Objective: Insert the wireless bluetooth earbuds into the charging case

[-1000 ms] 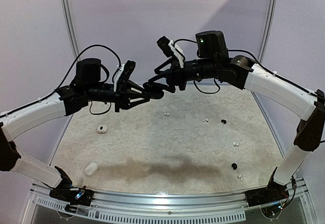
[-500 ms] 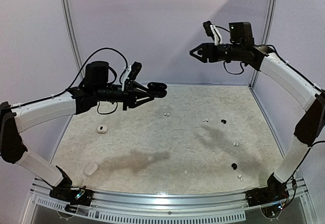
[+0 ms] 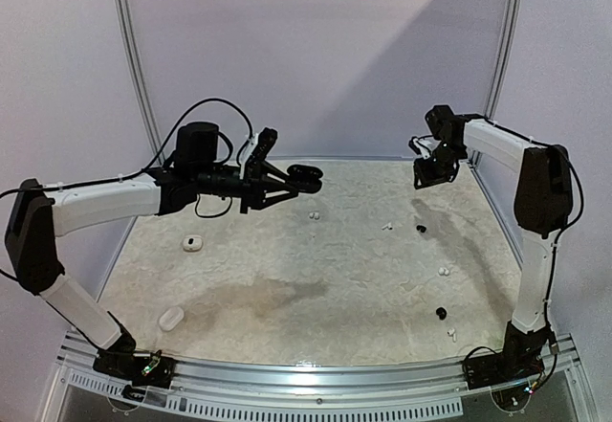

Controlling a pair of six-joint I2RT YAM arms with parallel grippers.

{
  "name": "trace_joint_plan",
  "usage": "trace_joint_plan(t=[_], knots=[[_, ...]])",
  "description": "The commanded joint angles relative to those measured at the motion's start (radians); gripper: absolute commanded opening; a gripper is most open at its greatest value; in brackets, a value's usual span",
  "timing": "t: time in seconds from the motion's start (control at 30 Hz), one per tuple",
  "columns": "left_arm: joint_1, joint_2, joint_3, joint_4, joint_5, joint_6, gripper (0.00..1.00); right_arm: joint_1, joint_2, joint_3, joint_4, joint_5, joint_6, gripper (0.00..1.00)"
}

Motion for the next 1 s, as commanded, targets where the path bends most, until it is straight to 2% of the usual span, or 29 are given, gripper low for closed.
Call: trace_joint_plan(t=[0.0, 0.13, 0.33, 0.6, 0.97], knots=[[0.018, 0.051, 0.022, 0.092, 0.132, 0.092, 0.00, -0.039, 0.032, 0.011, -0.043, 0.023, -0.094, 0.37], [0.018, 0.086, 0.028, 0.120, 0.188, 0.152, 0.00, -0.045, 0.060, 0.007, -0.052, 0.028, -0.142, 0.37], [0.018, 0.107, 0.027, 0.126, 0.176, 0.150, 0.00, -0.045, 0.089, -0.009, -0.052, -0.006, -0.195, 0.35], [0.017, 0.100, 0.020, 0.111, 0.145, 0.156, 0.00, -0.047, 0.132, -0.031, -0.045, -0.011, -0.254, 0.24], [0.016, 0.100, 0.014, 0.110, 0.136, 0.159, 0.00, -0.046, 0.118, -0.147, -0.019, -0.095, -0.278, 0.28]])
